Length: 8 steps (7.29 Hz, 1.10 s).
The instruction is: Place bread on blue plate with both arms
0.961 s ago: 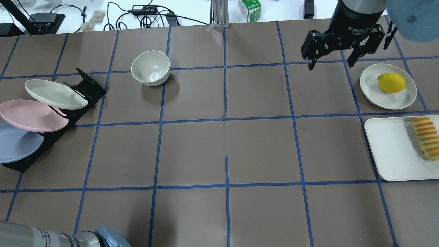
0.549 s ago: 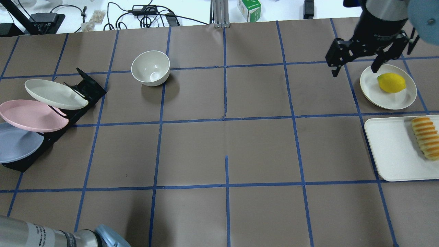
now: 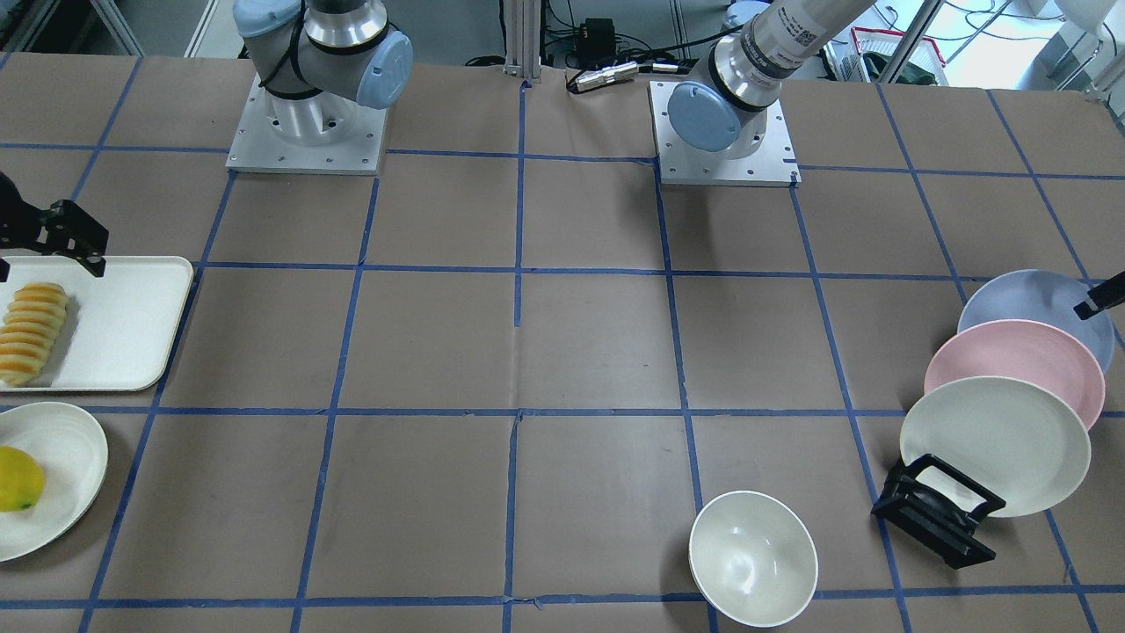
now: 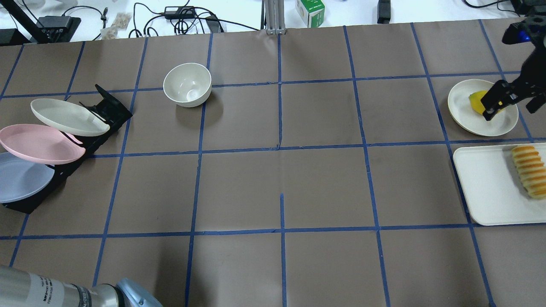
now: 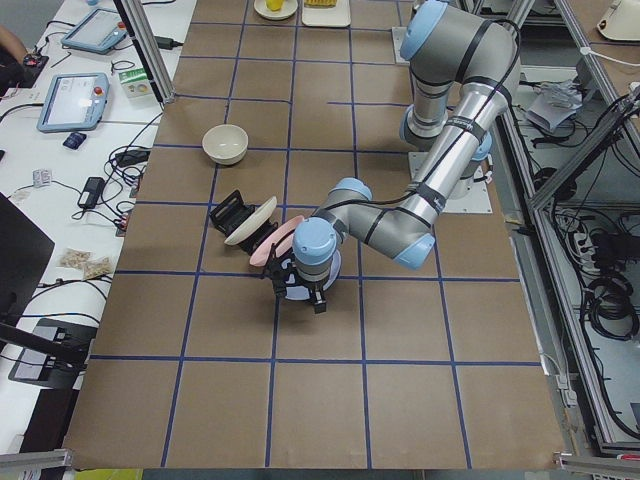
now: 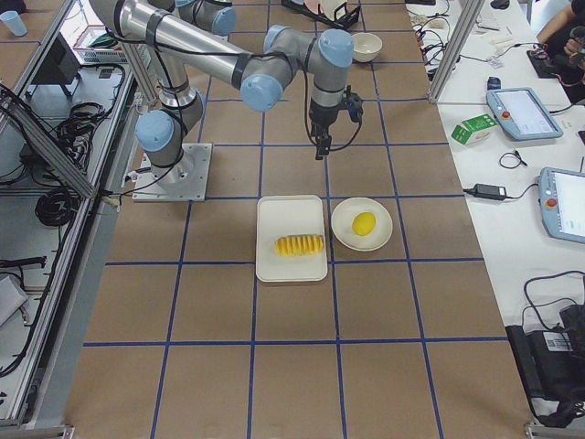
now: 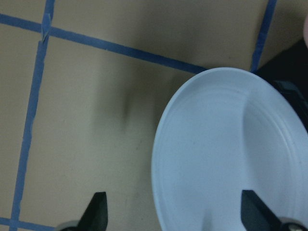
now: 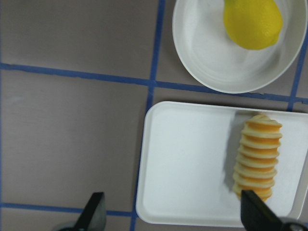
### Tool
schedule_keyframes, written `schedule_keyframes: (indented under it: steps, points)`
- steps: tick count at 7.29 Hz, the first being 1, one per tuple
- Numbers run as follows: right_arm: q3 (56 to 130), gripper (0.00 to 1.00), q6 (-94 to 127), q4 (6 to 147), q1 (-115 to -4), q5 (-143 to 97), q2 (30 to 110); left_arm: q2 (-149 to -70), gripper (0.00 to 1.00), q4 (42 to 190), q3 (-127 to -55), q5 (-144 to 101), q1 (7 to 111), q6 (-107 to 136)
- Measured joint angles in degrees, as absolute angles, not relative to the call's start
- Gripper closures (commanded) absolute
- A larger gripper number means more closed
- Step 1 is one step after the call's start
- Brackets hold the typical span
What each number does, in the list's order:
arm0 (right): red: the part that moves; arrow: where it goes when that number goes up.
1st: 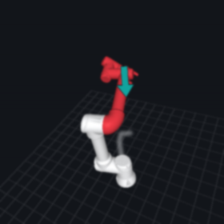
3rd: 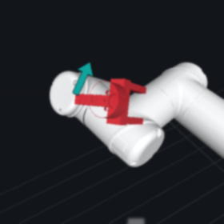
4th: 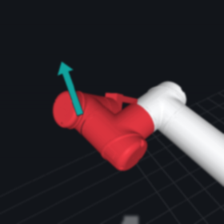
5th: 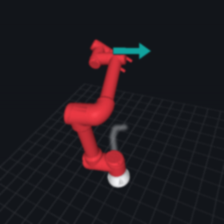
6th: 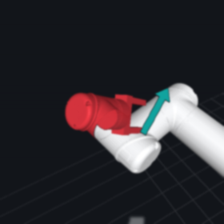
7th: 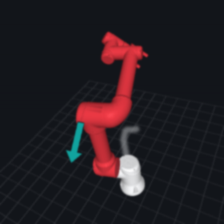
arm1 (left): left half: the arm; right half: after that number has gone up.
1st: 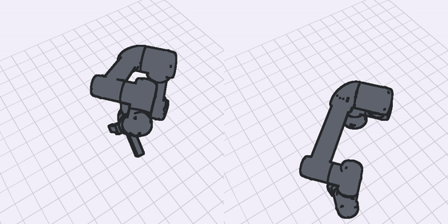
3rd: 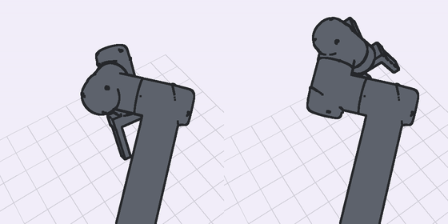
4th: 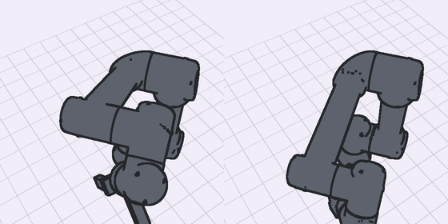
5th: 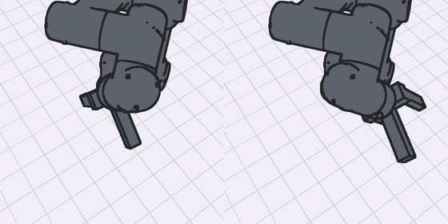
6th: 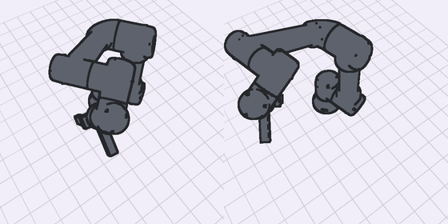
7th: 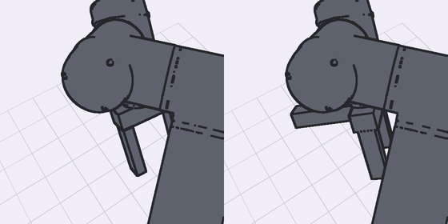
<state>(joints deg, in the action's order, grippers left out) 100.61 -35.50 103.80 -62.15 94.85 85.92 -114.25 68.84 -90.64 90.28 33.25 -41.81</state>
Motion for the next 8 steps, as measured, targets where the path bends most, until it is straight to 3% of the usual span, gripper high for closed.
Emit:
schedule_keyframes:
  steps: [1, 3, 4, 6, 8]
  points:
    - [103.1, 0.0, -40.9, 109.7, -57.9, 95.0, 83.2, -114.6, 0.35, 68.9, -90.6, 90.6, 33.2, -41.6]
    - [105.2, 0.0, -49.2, 116.5, -51.1, 95.1, 77.8, -115.0, 0.51, 69.1, -90.3, 90.9, 33.2, -41.4]
    - [105.5, 0.0, -50.8, 117.4, -48.6, 94.9, 76.1, -115.0, 0.65, 69.3, -90.2, 90.9, 33.2, -41.3]
    - [105.7, 0.0, -51.8, 119.2, -45.7, 94.5, 72.9, -115.0, 0.75, 69.6, -89.9, 91.0, 33.2, -41.4]
    - [105.7, 0.0, -51.6, 120.5, -44.2, 94.5, 70.5, -114.8, 1.0, 69.8, -89.6, 90.8, 33.2, -41.4]
